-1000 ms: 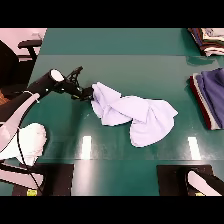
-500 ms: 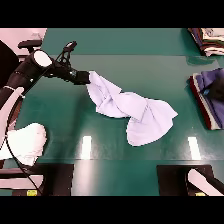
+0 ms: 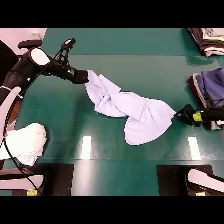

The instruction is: Fold the shirts.

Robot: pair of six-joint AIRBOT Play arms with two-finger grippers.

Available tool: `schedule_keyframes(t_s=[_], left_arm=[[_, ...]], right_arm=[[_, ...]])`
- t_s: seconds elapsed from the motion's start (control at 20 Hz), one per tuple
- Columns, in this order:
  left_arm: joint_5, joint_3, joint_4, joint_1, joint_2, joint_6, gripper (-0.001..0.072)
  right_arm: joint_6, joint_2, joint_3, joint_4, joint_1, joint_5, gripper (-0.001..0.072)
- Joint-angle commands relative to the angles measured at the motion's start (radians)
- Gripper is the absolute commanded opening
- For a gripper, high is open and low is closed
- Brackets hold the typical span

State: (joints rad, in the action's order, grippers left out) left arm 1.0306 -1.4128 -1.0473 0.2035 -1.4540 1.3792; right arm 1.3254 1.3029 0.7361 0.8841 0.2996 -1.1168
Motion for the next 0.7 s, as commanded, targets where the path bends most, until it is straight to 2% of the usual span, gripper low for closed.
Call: schedule_keyframes(t_s=[0.0,0.05,0.1,0.15,0.2,0.4,0.65], left_arm=[[-0.001,-0.001,-0.002,-0.001,0.000,0.000,0.0025],[-0.001,-0.001,-0.002,-0.001,0.000,0.000,0.0026],[-0.001,-0.001,-0.002,-0.001,0.000,0.000,0.0026],[0.000,-0.001,-0.002,-0.001,0.001,0.000,0.0025],[0.002,-0.002,-0.002,-0.001,0.003,0.000,0.0025],[0.008,-0.048,-0.083,-0.001,0.106,0.005,0.0024],[0.017,-0.284,-0.235,-0.001,0.350,0.008,0.0025]], right_arm=[[-0.010,0.074,0.040,-0.002,-0.073,0.109,0.0317],[-0.010,0.084,0.060,-0.001,-0.095,0.124,0.0301],[-0.010,0.092,0.077,0.000,-0.113,0.138,0.0252],[-0.010,0.096,0.093,0.002,-0.131,0.147,0.0052],[-0.010,0.095,0.110,0.002,-0.143,0.152,0.0016],[-0.019,-0.013,0.277,0.008,-0.146,0.091,0.0014],[-0.034,-0.253,0.689,0.007,-0.086,-0.025,0.0014]])
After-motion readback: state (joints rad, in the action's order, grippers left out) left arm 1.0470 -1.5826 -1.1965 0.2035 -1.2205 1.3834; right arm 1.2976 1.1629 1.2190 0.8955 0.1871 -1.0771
